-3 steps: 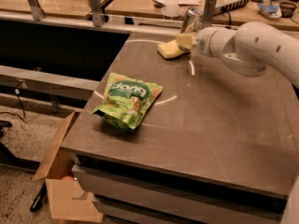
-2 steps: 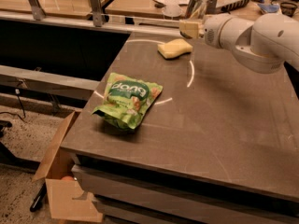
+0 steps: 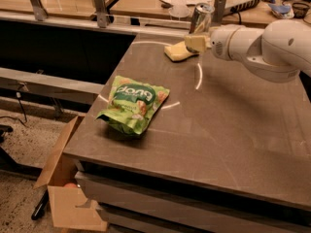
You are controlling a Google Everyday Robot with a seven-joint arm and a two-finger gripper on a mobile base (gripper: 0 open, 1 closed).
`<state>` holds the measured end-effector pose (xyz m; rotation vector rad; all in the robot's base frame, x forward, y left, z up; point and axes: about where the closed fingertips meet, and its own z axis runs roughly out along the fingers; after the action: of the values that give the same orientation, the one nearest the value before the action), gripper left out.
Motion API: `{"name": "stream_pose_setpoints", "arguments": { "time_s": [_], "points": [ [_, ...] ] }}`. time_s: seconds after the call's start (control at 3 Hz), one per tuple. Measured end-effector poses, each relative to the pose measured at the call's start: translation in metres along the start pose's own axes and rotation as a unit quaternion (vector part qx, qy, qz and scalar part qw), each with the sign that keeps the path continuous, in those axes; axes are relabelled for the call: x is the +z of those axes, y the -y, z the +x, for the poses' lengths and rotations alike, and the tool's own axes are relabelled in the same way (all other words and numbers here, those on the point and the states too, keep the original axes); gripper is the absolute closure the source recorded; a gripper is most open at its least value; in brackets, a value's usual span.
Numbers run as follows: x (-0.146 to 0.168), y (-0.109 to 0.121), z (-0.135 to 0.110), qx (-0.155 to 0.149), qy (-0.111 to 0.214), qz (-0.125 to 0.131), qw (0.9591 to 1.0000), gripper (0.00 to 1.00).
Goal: Move redbull can near sponge
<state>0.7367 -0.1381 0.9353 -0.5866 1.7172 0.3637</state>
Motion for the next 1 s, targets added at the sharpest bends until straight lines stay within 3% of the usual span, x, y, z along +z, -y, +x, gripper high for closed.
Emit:
{"name": "stream_pose_setpoints", "arguments": {
  "time_s": [0.67, 1.0],
  "points": [
    [0.016, 0.017, 0.035, 0.014, -0.040, 0.019, 0.9989, 1.00],
    [0.033, 0.020, 0.051, 0.022, -0.055, 0.018, 0.9981, 0.84]
  ]
}}
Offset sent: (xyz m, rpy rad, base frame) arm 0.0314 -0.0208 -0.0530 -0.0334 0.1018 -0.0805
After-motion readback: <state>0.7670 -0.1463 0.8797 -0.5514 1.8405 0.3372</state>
